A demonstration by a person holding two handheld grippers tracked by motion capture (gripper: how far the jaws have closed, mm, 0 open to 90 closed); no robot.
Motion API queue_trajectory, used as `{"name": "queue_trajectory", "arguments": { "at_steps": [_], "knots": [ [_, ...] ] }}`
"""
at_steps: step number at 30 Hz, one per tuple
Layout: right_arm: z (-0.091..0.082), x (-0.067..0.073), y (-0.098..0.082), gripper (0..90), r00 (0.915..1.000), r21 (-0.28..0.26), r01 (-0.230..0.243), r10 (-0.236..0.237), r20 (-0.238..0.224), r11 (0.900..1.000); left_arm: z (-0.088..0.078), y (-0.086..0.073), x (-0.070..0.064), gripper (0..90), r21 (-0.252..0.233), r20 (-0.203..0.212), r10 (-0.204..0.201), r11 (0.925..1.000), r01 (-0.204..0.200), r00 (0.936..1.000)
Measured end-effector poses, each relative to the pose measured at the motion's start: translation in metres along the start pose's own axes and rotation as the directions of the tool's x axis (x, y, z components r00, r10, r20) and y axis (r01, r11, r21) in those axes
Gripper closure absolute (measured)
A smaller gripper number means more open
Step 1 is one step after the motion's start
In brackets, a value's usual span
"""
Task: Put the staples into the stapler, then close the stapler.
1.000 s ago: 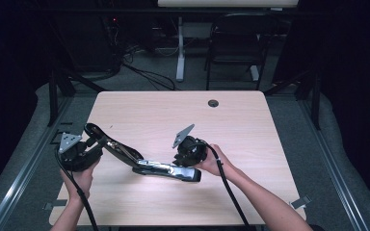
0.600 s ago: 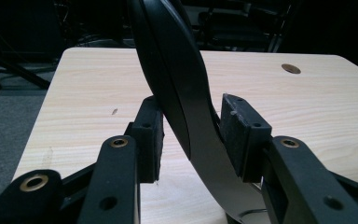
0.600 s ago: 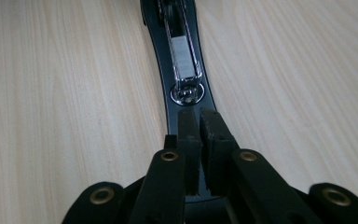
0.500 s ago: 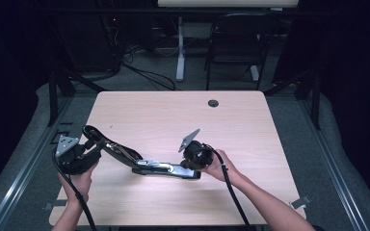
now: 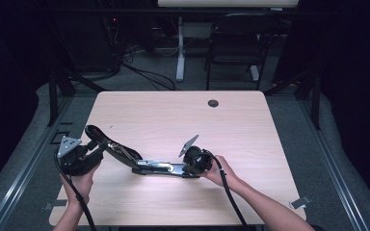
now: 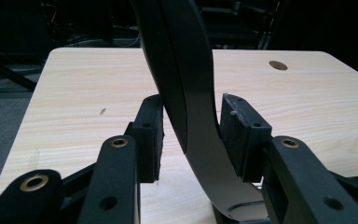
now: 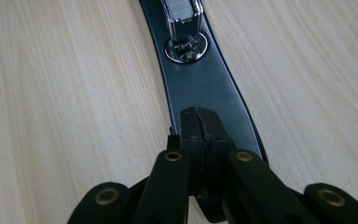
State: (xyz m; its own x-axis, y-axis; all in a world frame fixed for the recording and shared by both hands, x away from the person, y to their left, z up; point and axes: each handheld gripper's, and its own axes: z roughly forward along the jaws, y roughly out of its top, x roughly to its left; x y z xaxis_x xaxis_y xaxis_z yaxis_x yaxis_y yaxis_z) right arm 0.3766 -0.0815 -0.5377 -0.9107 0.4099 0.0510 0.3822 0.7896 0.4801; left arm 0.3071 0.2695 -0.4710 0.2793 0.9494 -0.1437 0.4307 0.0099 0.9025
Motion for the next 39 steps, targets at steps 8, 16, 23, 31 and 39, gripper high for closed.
{"name": "queue_trajectory", "arguments": {
  "at_steps": [8,16,23,31,39],
  "knots": [
    [0.005,-0.003,-0.001,90.0,0.9999,0.011,-0.012,0.012,0.008,1.0,0.003,-0.002,-0.007,59.9,0.008,0.014,0.018,0.9998,-0.018,0.9997],
    [0.005,-0.005,-0.001,90.0,0.9996,0.011,-0.027,0.027,0.002,1.0,0.01,-0.005,-0.016,58.4,0.037,0.053,0.043,0.9983,-0.045,0.9977],
    [0.005,-0.007,-0.001,90.0,0.9996,0.01,-0.028,0.028,-0.006,1.0,0.012,-0.006,-0.022,59.1,0.027,0.071,0.049,0.9983,-0.052,0.9962],
    [0.0,-0.008,0.003,90.0,0.9998,-0.003,-0.02,0.02,0.002,1.0,0.014,-0.005,-0.032,61.3,0.013,0.075,0.045,0.9989,-0.046,0.9962],
    [-0.028,-0.011,0.019,90.0,0.9994,-0.102,-0.017,0.02,0.028,0.995,0.015,-0.004,-0.042,62.8,0.011,0.062,0.036,0.9993,-0.037,0.9974]
  ]
}}
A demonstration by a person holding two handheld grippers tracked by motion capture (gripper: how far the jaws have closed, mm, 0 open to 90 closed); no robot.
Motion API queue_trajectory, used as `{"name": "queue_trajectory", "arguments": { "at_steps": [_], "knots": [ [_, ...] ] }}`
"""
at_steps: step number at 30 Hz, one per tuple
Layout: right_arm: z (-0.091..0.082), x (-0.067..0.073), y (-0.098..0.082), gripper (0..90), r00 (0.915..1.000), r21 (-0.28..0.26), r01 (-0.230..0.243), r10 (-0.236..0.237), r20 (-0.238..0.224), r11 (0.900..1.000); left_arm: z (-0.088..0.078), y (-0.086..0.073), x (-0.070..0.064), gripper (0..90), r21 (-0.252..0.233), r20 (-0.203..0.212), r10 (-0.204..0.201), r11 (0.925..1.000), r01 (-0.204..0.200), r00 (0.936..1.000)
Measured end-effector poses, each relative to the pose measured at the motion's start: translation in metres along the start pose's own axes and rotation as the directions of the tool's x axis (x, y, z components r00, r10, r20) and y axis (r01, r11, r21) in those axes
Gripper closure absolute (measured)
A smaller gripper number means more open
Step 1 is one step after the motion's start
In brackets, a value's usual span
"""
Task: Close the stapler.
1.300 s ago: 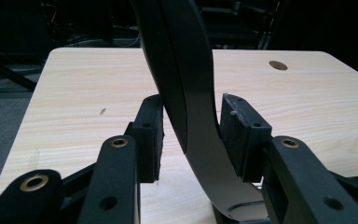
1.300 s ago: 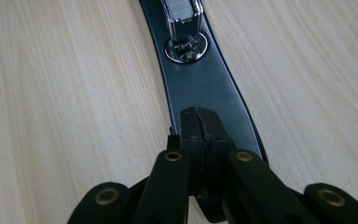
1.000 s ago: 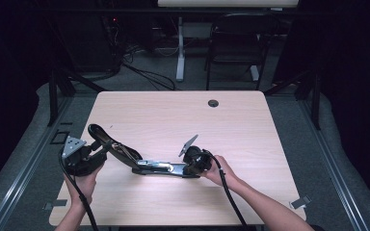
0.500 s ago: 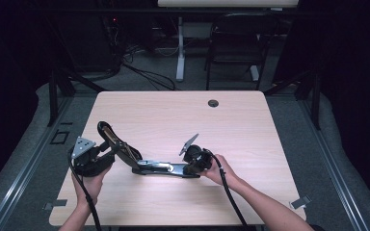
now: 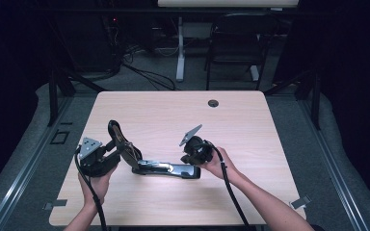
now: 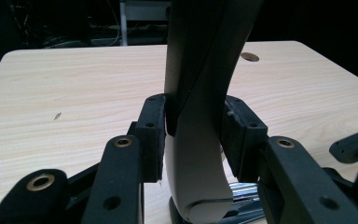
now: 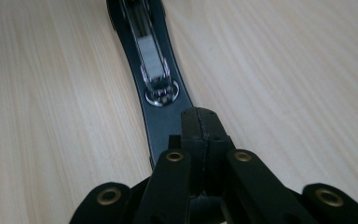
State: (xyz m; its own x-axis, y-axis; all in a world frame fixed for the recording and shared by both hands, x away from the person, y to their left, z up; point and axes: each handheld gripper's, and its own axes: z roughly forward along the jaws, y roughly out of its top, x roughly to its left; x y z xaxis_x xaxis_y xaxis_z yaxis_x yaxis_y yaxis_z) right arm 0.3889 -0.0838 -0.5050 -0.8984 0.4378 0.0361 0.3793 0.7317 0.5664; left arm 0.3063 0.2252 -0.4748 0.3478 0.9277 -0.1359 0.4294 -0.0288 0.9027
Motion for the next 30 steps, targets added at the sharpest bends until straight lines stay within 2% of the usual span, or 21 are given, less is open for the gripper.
{"name": "queue_trajectory", "arguments": {
  "at_steps": [2,9,13,21,26,30],
  "knots": [
    [-0.006,0.0,0.006,90.0,1.0,-0.02,0.004,-0.004,0.003,1.0,0.0,0.0,-0.002,63.1,-0.004,-0.002,-0.015,0.9999,0.015,0.9999],
    [-0.029,0.003,0.033,90.0,0.9995,-0.117,0.029,-0.027,0.019,0.993,0.002,0.001,-0.01,63.5,-0.001,-0.021,-0.005,1.0,0.005,0.9998],
    [-0.035,0.008,0.052,90.0,0.9995,-0.175,0.031,-0.029,0.011,0.984,0.003,0.001,-0.013,63.8,-0.002,-0.04,0.008,1.0,-0.008,0.9992],
    [-0.036,0.024,0.085,90.0,0.9961,-0.22,0.088,-0.088,0.012,0.971,0.004,0.001,-0.016,63.9,-0.006,-0.042,0.014,0.9999,-0.015,0.999],
    [-0.04,0.03,0.11,90.0,0.9942,-0.269,0.106,-0.107,0.011,0.957,0.005,0.001,-0.019,63.5,-0.009,-0.041,0.021,0.9997,-0.021,0.9989],
    [-0.042,0.037,0.13,90.0,0.9927,-0.324,0.119,-0.119,0.018,0.939,0.006,0.001,-0.022,62.9,-0.002,-0.04,0.04,0.9992,-0.04,0.9984]
  ]
}}
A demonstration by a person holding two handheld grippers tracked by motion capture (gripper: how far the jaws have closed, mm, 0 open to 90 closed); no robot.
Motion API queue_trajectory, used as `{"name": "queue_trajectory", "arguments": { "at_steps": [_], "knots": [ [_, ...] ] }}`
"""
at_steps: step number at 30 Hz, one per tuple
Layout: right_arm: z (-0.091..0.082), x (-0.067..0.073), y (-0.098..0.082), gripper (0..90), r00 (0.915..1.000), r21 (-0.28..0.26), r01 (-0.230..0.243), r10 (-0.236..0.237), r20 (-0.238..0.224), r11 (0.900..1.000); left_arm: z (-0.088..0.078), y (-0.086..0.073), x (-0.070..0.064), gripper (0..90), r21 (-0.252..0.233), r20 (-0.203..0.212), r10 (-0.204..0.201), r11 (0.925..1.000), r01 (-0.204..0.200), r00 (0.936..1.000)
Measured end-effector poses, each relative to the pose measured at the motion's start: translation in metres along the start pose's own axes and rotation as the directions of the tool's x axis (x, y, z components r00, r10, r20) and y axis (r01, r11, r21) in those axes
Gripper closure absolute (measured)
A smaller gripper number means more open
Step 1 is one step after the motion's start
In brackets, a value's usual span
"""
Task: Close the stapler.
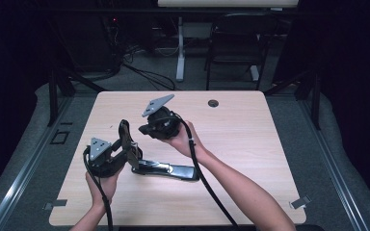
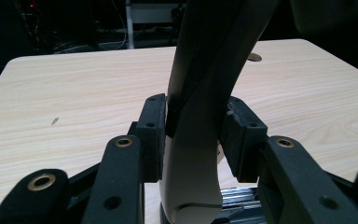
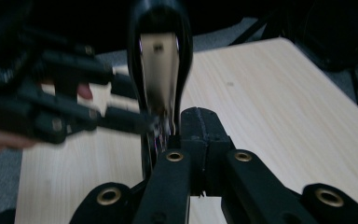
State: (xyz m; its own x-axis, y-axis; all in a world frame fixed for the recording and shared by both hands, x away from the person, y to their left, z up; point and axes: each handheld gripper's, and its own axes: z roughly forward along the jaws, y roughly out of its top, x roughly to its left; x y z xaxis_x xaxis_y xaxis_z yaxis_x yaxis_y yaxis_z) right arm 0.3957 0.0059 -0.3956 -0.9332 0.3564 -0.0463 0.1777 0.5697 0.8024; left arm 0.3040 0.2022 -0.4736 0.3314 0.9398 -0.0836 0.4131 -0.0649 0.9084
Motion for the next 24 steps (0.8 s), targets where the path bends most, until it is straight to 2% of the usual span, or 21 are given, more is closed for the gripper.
{"name": "queue_trajectory", "arguments": {
  "at_steps": [4,8,10,15,16,24],
  "knots": [
    [0.002,0.003,0.014,90.0,0.9999,-0.034,0.008,-0.008,-0.007,0.999,0.001,0.0,-0.003,61.8,0.0,0.009,0.008,1.0,-0.008,0.9999],
    [0.0,0.006,0.015,90.0,0.9999,-0.044,0.013,-0.013,-0.009,0.999,0.002,0.0,-0.003,61.0,0.001,0.026,0.011,0.9999,-0.011,0.9996],
    [-0.003,0.006,0.014,90.0,0.9999,-0.05,0.008,-0.008,-0.011,0.999,0.002,0.0,-0.003,60.4,0.007,0.03,0.018,0.9998,-0.018,0.9994],
    [-0.009,0.009,0.009,90.0,0.9998,-0.055,0.014,-0.014,-0.01,0.998,0.005,-0.001,-0.008,57.7,0.015,0.071,0.034,0.9993,-0.035,0.9969],
    [-0.01,0.009,0.008,90.0,0.9998,-0.055,0.016,-0.017,-0.011,0.998,0.006,-0.001,-0.01,56.8,0.016,0.066,0.046,0.9988,-0.047,0.9967],
    [-0.021,0.003,-0.007,90.0,1.0,-0.062,-0.002,0.002,-0.007,0.998,0.012,-0.001,-0.018,54.1,0.017,0.083,0.064,0.9977,-0.065,0.9945]
  ]
}}
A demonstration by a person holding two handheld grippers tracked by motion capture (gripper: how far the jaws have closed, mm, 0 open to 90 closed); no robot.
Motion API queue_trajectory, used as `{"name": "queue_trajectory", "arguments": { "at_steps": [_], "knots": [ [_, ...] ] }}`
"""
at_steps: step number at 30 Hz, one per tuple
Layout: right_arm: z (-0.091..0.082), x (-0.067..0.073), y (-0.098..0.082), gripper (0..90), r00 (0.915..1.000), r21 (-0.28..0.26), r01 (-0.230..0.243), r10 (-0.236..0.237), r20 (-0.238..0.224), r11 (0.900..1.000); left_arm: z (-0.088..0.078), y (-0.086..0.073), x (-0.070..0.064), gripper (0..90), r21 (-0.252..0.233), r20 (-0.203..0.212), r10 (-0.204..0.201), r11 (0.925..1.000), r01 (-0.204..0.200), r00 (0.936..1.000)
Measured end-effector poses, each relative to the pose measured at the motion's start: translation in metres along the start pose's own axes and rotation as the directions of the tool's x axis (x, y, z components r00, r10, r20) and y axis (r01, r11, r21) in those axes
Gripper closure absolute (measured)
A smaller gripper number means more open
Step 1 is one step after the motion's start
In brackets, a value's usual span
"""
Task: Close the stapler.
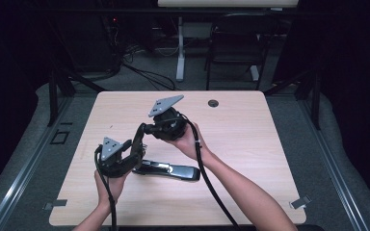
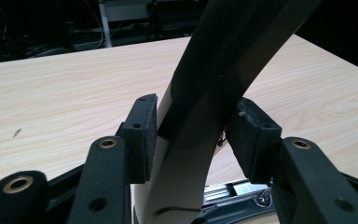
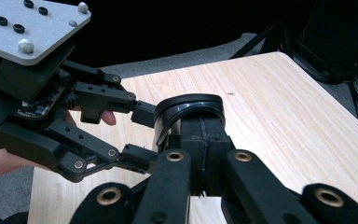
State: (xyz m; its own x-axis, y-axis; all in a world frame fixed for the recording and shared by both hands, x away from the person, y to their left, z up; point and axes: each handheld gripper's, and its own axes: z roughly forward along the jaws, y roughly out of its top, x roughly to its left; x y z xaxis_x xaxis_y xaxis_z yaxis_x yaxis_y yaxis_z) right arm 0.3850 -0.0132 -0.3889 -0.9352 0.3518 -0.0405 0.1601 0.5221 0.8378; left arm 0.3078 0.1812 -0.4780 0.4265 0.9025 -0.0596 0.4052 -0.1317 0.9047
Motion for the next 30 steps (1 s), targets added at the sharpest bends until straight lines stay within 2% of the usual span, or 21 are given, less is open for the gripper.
{"name": "queue_trajectory", "arguments": {
  "at_steps": [8,12,16,24,30],
  "knots": [
    [-0.007,-0.002,-0.01,90.0,1.0,-0.012,-0.009,0.009,0.001,1.0,0.004,0.001,0.001,49.0,0.033,0.042,0.007,0.9994,-0.008,0.9991],
    [-0.008,-0.001,-0.012,90.0,1.0,-0.017,-0.009,0.009,0.001,1.0,0.006,0.001,0.002,42.1,0.056,0.056,0.011,0.9983,-0.014,0.9984],
    [-0.009,-0.001,-0.014,90.0,0.9999,-0.017,-0.011,0.011,0.0,1.0,0.006,0.002,0.006,36.1,0.055,0.076,0.013,0.9984,-0.018,0.997],
    [-0.013,-0.002,-0.019,90.0,0.9998,-0.015,-0.019,0.019,0.004,1.0,0.003,0.002,0.016,25.7,0.069,0.116,-0.011,0.9976,0.003,0.9932],
    [-0.014,-0.003,-0.021,90.0,0.9995,-0.021,-0.031,0.031,0.006,0.999,-0.004,0.002,0.026,18.1,0.078,0.105,-0.031,0.9967,0.023,0.994]
  ]
}}
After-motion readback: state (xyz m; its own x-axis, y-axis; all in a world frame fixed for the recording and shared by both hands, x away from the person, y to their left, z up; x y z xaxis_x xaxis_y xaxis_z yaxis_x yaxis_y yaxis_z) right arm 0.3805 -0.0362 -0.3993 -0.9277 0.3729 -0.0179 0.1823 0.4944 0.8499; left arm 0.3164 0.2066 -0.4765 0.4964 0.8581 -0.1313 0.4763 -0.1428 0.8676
